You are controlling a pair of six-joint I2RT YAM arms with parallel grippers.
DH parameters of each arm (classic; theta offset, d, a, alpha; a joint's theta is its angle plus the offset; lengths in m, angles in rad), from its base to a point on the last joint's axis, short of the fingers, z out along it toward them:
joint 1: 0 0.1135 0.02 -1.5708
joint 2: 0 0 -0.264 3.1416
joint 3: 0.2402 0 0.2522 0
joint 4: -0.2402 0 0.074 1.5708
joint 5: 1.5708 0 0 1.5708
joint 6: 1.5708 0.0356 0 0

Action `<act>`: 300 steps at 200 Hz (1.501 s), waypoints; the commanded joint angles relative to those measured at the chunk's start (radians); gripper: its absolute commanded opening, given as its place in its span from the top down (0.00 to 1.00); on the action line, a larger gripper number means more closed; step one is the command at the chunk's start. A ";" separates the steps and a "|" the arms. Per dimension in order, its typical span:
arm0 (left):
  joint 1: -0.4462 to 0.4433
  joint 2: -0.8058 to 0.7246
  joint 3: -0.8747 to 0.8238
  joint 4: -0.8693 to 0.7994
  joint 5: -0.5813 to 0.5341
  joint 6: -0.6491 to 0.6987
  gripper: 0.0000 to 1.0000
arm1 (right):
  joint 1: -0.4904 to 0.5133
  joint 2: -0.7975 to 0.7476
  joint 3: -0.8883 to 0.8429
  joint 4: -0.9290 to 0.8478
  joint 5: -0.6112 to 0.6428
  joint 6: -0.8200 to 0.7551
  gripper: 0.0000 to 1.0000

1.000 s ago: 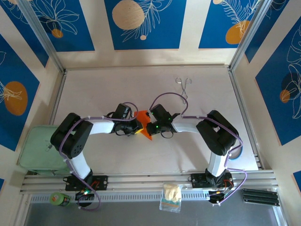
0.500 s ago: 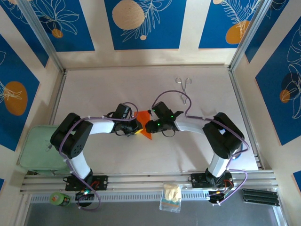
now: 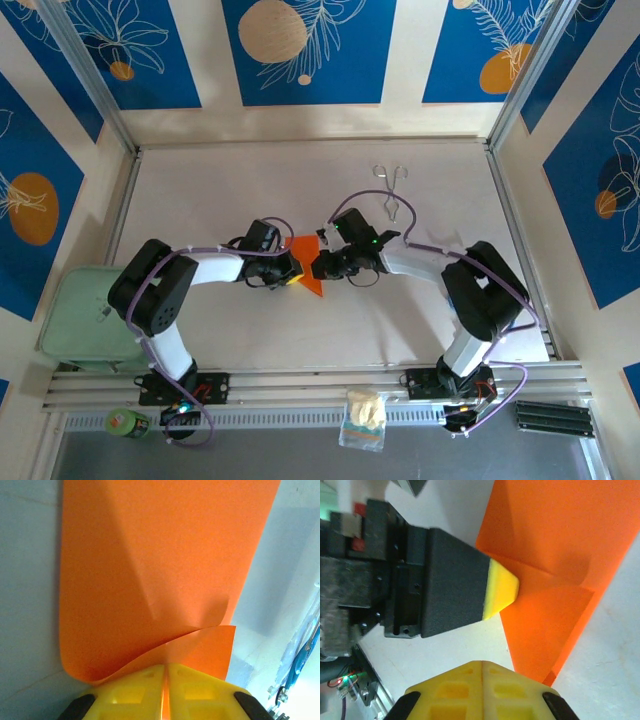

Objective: Fold a paper plane with a square sheet of paper (pick it up from the middle)
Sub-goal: Third fold the triangle at the center of the table.

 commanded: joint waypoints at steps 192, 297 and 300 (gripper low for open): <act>-0.009 0.042 0.014 -0.084 -0.024 -0.004 0.87 | 0.038 0.187 0.076 -0.079 -0.008 -0.025 0.97; -0.008 0.045 0.017 -0.110 -0.035 0.005 0.87 | 0.034 0.182 0.031 -0.104 -0.023 -0.046 0.97; -0.009 0.045 0.019 -0.113 -0.037 0.006 0.87 | 0.033 0.180 0.027 -0.105 -0.024 -0.047 0.97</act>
